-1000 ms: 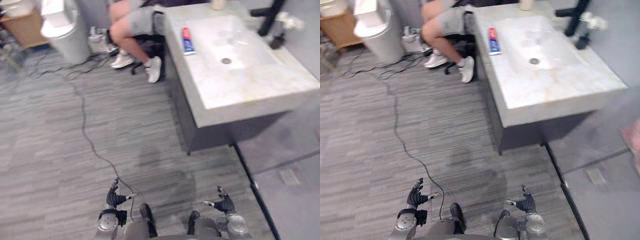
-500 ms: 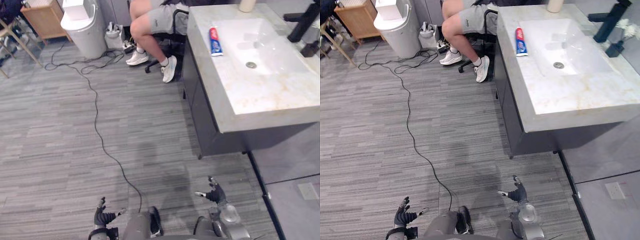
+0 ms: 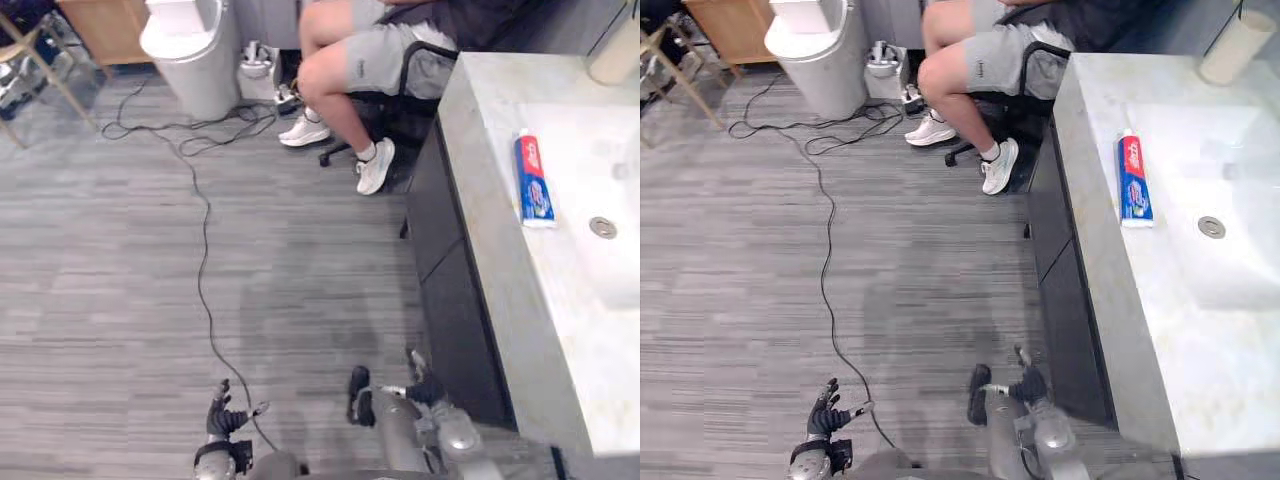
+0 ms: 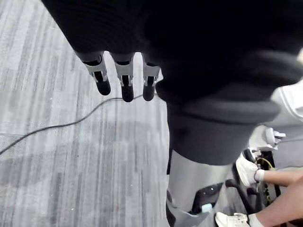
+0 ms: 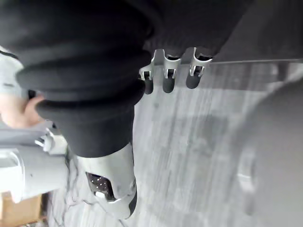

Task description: Organize washtable

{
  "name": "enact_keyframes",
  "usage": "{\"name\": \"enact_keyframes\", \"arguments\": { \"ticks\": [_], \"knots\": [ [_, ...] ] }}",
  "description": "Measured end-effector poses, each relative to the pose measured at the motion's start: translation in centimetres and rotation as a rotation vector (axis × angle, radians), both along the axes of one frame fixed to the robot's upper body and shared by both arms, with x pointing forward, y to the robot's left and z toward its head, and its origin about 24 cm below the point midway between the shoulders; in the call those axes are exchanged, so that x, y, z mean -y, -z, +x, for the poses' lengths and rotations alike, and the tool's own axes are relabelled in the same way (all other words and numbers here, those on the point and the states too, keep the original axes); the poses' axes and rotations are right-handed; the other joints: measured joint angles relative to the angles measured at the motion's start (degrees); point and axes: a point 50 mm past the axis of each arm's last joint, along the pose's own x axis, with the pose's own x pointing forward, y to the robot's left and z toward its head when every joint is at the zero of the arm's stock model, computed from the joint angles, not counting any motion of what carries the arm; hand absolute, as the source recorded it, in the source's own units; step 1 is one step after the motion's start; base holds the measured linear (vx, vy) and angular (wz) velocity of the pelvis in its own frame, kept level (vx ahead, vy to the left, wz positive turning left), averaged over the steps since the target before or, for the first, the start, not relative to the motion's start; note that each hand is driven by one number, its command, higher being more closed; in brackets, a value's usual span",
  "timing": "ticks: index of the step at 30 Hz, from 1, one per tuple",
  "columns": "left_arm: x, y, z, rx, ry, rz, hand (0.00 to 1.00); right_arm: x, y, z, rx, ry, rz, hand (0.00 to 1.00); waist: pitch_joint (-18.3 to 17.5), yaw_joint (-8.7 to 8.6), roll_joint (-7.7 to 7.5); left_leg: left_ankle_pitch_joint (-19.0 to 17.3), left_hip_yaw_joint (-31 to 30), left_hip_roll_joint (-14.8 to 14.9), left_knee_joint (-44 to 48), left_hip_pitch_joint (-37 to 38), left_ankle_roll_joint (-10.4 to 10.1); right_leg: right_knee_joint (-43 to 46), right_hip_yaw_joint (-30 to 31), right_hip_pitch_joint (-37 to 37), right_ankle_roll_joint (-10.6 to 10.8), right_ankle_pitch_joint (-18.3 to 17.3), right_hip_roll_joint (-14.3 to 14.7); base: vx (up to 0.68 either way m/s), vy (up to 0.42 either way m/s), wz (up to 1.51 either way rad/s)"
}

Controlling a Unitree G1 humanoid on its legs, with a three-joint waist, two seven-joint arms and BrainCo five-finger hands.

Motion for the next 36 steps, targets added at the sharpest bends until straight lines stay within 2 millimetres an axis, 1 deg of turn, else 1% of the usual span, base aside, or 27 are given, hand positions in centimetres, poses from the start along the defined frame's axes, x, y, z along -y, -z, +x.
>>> {"name": "enact_keyframes", "arguments": {
  "ticks": [2, 4, 5, 6, 7, 8, 9, 11, 12, 14, 15, 16, 17, 18, 19, 20, 21, 22, 23, 25, 26, 28, 31, 32, 33, 35, 36],
  "knots": [
    [0.1, -0.5, 0.3, 0.032, 0.008, 0.002, 0.0, -0.2, -0.1, -0.1, 0.004, 0.014, 0.009, 0.0, 0.0, 1.53, -1.55, -1.6, 1.7, 0.2, -2.7, -3.7, 0.9, -3.9, 5.0, 5.9, 0.5, -0.9, 0.0, 0.67, 0.035, -1.22],
    [0.2, -0.7, 0.5, 0.048, 0.021, -0.007, 0.0, -0.1, -0.7, 0.2, 0.036, 0.019, 0.01, 0.0, 0.1, 2.56, -1.46, -2.1, 0.4, -0.1, -7.5, -8.8, 1.5, -6.5, 10.2, 10.6, 1.8, -1.9, -0.1, 0.57, 0.149, -1.47],
    [0.3, -0.8, 0.5, 0.054, 0.021, -0.01, 0.0, 0.3, -0.9, 0.1, 0.046, 0.04, 0.008, 0.0, 0.3, 3.54, -1.79, -2.0, -3.0, -1.7, -14.0, -11.5, 1.2, -6.9, 14.1, 12.6, 3.2, -2.8, -1.0, 0.55, 0.266, -1.79],
    [0.6, -0.9, 0.8, 0.062, 0.025, -0.015, 0.0, 0.7, -1.1, 0.1, 0.056, 0.055, 0.003, 0.0, 0.2, 4.65, -1.88, -0.8, -8.5, -3.9, -23.0, -12.7, -0.8, -6.6, 17.9, 14.0, 5.0, -4.4, -2.0, 0.54, 0.302, -1.83],
    [0.7, -0.9, 0.8, 0.064, 0.026, -0.019, 0.0, 0.9, -1.1, 0.1, 0.058, 0.06, -0.001, 0.0, 0.2, 4.9, -1.71, 0.3, -11.4, -4.5, -27.9, -12.7, -2.5, -6.1, 19.7, 14.5, 6.1, -5.4, -2.3, 0.53, 0.383, -1.87],
    [1.1, -0.7, 0.3, 0.053, 0.022, -0.031, 0.0, 1.3, -1.1, -0.1, 0.053, 0.063, -0.02, 0.0, -0.6, 4.82, -0.23, 3.3, -17.7, -4.4, -38.0, -12.1, -5.5, -3.3, 23.3, 14.5, 8.0, -8.7, -1.9, 0.55, 0.481, -1.89],
    [1.7, -0.3, -0.4, 0.029, 0.015, -0.051, 0.0, 1.9, -0.7, -0.6, 0.032, 0.073, -0.038, 0.0, -1.5, 4.89, 0.88, 11.7, -19.2, -3.4, -38.3, -11.5, -5.5, 0.1, 26.9, 14.5, 9.9, -12.4, -1.2, 0.65, 0.621, -1.8],
    [0.7, -0.6, -0.2, 0.031, 0.028, -0.018, 0.0, 0.7, 0.1, -1.4, -0.016, 0.089, 0.004, 0.0, -2.7, 4.32, -2.67, 7.4, -14.3, -5.2, -36.1, -10.4, -3.4, 4.2, 28.7, 12.7, 10.9, -13.0, -4.6, 0.51, 0.465, -1.27],
    [0.3, -1.0, 0.1, 0.05, 0.029, -0.004, 0.0, 0.1, 0.4, -2.3, -0.039, 0.078, 0.012, 0.0, -3.2, 4.17, -4.05, 5.3, -9.6, -4.9, -34.3, -8.6, -1.3, 7.0, 27.7, 11.3, 12.7, -11.8, -6.0, 0.43, 0.341, -1.46],
    [0.3, -1.0, 0.1, 0.048, 0.029, -0.002, 0.0, -0.5, 0.5, -2.4, -0.045, 0.068, 0.015, 0.0, -3.5, 4.48, -4.37, 3.1, -0.9, -3.3, -34.3, -3.4, 0.4, 11.3, 22.9, 8.3, 14.0, -9.8, -7.6, 0.37, 0.339, -1.81],
    [0.3, -0.9, 0.1, 0.047, 0.029, -0.002, 0.0, -0.6, 0.5, -2.1, -0.043, 0.062, 0.018, 0.0, -3.5, 4.52, -4.33, 3.1, 1.6, -3.0, -35.3, -1.7, 0.4, 12.6, 19.9, 6.7, 14.3, -9.7, -8.5, 0.2, 0.247, -2.25],
    [0.2, -0.9, -0.1, 0.042, 0.028, 0.0, 0.0, -1.1, 0.8, -1.1, -0.047, 0.038, 0.018, 0.0, -3.5, 4.34, -3.6, 2.9, 6.4, -1.8, -37.5, 1.7, 0.7, 13.2, 7.4, 3.6, 14.0, -9.7, -10.3, 0.14, 0.214, -2.16],
    [0.1, -0.9, 0.0, 0.041, 0.03, 0.004, 0.0, -1.2, 1.1, -0.7, -0.062, 0.025, 0.015, 0.0, -3.6, 4.38, -3.24, 2.6, 8.9, -1.2, -38.6, 3.5, 1.3, 12.9, -1.1, 2.3, 13.1, -9.7, -11.2, 0.13, 0.191, -2.1],
    [0.0, -0.9, 0.1, 0.041, 0.031, 0.007, 0.0, -1.3, 1.3, -0.5, -0.073, 0.019, 0.013, 0.0, -3.6, 4.44, -3.12, 2.3, 9.8, -1.0, -39.2, 4.5, 1.3, 12.3, -5.9, 1.8, 11.8, -9.4, -11.5, 0.14, 0.136, -1.79],
    [-0.5, -1.0, 0.7, 0.046, 0.036, 0.019, 0.0, -1.2, 1.6, -0.1, -0.091, 0.014, 0.002, 0.0, -3.7, 4.33, -3.12, 2.2, 12.5, -1.0, -39.5, 5.7, 1.2, 7.6, -13.7, 1.3, 8.9, -7.6, -11.0, 0.12, 0.054, -1.34],
    [-0.6, -1.0, 1.1, 0.045, 0.041, 0.023, 0.0, -0.9, 1.7, -0.2, -0.097, 0.018, -0.003, 0.0, -3.7, 4.17, -3.16, 2.2, 12.9, -1.3, -39.3, 6.1, 1.2, 5.1, -14.0, 1.4, 8.1, -6.4, -10.1, 0.18, -0.006, -1.22],
    [-0.9, -1.1, 1.9, 0.049, 0.05, 0.033, 0.0, -0.1, 2.1, -0.7, -0.117, 0.042, -0.013, 0.0, -3.9, 3.88, -3.52, 1.3, 13.1, -2.0, -37.6, 6.4, 0.4, 1.6, -12.0, 1.8, 7.4, -3.5, -8.5, 0.14, -0.054, -0.57],
    [-0.9, -1.1, 2.1, 0.048, 0.048, 0.031, 0.0, 0.8, 2.4, -1.0, -0.135, 0.06, -0.03, 0.0, -3.9, 3.6, -2.41, 0.1, 12.8, -1.2, -36.2, 6.6, 0.2, 1.4, -11.8, 2.7, 8.4, -3.2, -8.2, 0.2, -0.039, -0.58],
    [-0.9, -1.0, 2.1, 0.046, 0.044, 0.029, 0.0, 2.2, 3.1, -1.8, -0.18, 0.105, -0.052, 0.0, -3.8, 2.62, -0.67, -0.7, 12.2, 0.3, -31.9, 6.0, -0.4, 1.1, -10.8, 3.7, 8.6, -3.6, -7.3, 0.14, -0.015, -0.44],
    [-0.5, -0.7, 2.0, 0.036, 0.041, 0.016, 0.0, 4.1, 4.0, -3.6, -0.252, 0.172, -0.072, 0.0, -3.2, 1.84, 1.15, -0.5, 9.6, 3.2, -21.3, 3.8, -0.4, -0.6, -8.7, 6.2, 8.5, -3.7, -5.5, 0.17, -0.016, -0.65],
    [-0.2, -0.2, 1.7, 0.014, 0.029, -0.001, 0.0, 4.9, 4.4, -4.5, -0.289, 0.213, -0.075, 0.0, -2.8, 2.4, 1.41, -1.8, 5.2, 3.8, -16.4, 1.5, 0.0, -1.3, -6.5, 7.7, 8.2, -3.9, -4.6, 0.2, 0.025, -1.07],
    [0.2, 0.3, 1.4, -0.013, 0.027, -0.019, 0.0, 6.1, 4.6, -5.1, -0.312, 0.278, -0.075, 0.0, -3.0, 2.8, 1.28, -3.8, -0.2, 1.3, -20.4, 1.3, -0.6, -1.8, -2.7, 8.9, 8.2, -3.9, -4.7, 0.16, 0.066, -1.1],
    [0.4, 0.5, 1.3, -0.026, 0.032, -0.023, 0.0, 6.8, 4.7, -5.2, -0.316, 0.341, -0.069, 0.0, -2.8, 2.77, 0.83, -3.5, -10.7, -1.5, -30.9, -0.4, -1.3, -1.9, 2.8, 9.0, 8.6, -3.6, -4.8, 0.13, 0.152, -0.98],
    [0.4, 0.5, 1.3, -0.027, 0.031, -0.022, 0.0, 7.0, 4.8, -5.4, -0.321, 0.347, -0.071, 0.0, -3.1, 2.79, 1.46, -1.7, -13.7, -2.0, -35.4, -0.2, -3.1, -2.1, 4.8, 9.1, 10.2, -3.5, -4.5, 0.11, 0.23, -0.89],
    [0.3, 0.8, 1.1, -0.047, 0.03, -0.019, 0.0, 7.4, 4.9, -5.7, -0.336, 0.352, -0.079, 0.0, -3.1, 2.84, 1.85, 1.8, -13.7, -1.8, -36.6, 0.1, -3.6, -2.6, 6.4, 9.7, 11.5, -3.3, -4.3, 0.14, 0.281, -0.86],
    [-0.4, 1.1, 0.6, -0.072, 0.032, 0.002, 0.0, 6.7, 5.3, -6.3, -0.356, 0.353, -0.057, 0.0, -4.0, 2.46, 0.33, 1.5, -12.5, -3.2, -37.8, 1.5, -3.0, -5.2, 7.8, 11.0, 13.2, -2.3, -5.4, 0.12, 0.215, -0.38],
    [-0.9, 1.1, 0.7, -0.079, 0.035, 0.016, 0.0, 6.1, 5.8, -7.3, -0.389, 0.362, -0.038, 0.0, -4.4, 2.33, -0.51, 1.4, -11.6, -4.6, -38.6, 1.8, -2.3, -6.8, 8.4, 11.5, 14.1, -1.7, -6.9, 0.09, 0.206, -0.14]
  ]
}}
